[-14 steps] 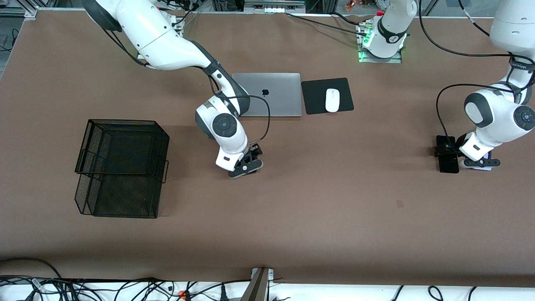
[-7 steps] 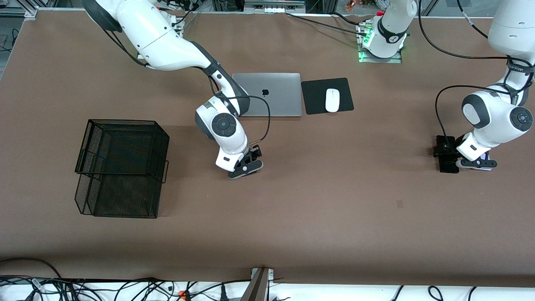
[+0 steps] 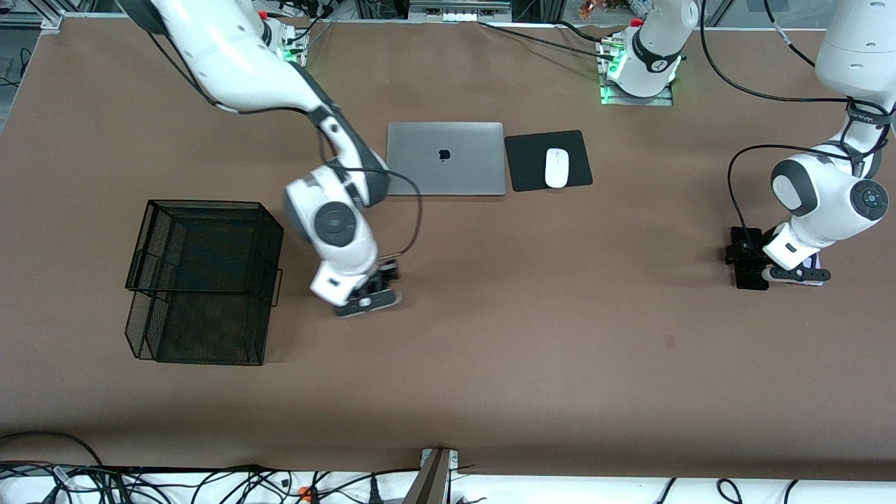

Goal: Place phones with both arms
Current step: 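Lower the flip phone into the black mesh basket with the right gripper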

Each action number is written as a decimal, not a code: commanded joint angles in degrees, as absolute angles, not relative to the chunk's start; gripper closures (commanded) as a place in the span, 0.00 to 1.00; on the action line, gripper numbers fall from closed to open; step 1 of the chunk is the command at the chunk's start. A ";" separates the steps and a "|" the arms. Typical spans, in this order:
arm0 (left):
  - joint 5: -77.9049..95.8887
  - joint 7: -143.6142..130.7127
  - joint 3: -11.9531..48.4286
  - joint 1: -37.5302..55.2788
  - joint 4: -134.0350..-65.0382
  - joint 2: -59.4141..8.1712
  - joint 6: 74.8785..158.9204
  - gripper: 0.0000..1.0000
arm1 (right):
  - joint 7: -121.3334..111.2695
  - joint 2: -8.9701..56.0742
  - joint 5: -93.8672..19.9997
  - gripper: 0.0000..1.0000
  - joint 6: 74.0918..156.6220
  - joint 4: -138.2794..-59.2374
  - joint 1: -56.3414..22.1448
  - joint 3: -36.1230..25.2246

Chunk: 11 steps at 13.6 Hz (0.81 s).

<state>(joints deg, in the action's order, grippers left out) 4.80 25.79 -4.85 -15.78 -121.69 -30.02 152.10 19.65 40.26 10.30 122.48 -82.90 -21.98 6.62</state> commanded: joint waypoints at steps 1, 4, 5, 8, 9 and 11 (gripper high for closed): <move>4.75 26.98 -4.92 -15.91 -120.41 -31.02 152.84 0.00 | 19.69 31.84 10.46 0.65 113.76 -85.43 -17.42 7.03; 4.75 27.07 -4.92 -15.91 -120.15 -31.37 152.84 0.00 | 18.64 26.30 10.46 0.65 105.41 -85.61 -15.91 3.27; 4.75 26.98 -5.01 -16.00 -120.15 -31.55 152.93 0.00 | 17.24 25.06 10.46 0.65 102.68 -85.87 -15.91 1.51; 4.75 26.90 -4.92 -16.00 -120.15 -32.87 154.51 0.00 | 13.63 19.36 10.37 0.65 101.77 -92.78 -15.82 -3.41; 4.75 26.81 -4.92 -16.00 -120.15 -32.87 154.51 0.02 | 13.19 17.07 10.28 0.65 102.91 -96.12 -15.73 -4.73; 4.75 26.63 -4.92 -16.00 -120.15 -32.87 154.51 0.42 | 10.65 12.42 9.58 0.65 106.24 -103.58 -15.73 -8.16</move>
<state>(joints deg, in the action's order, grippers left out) 4.80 25.90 -4.93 -15.79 -121.15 -30.88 153.14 12.81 19.72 10.20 102.52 -93.51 -15.61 -5.86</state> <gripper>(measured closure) 0.035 0.176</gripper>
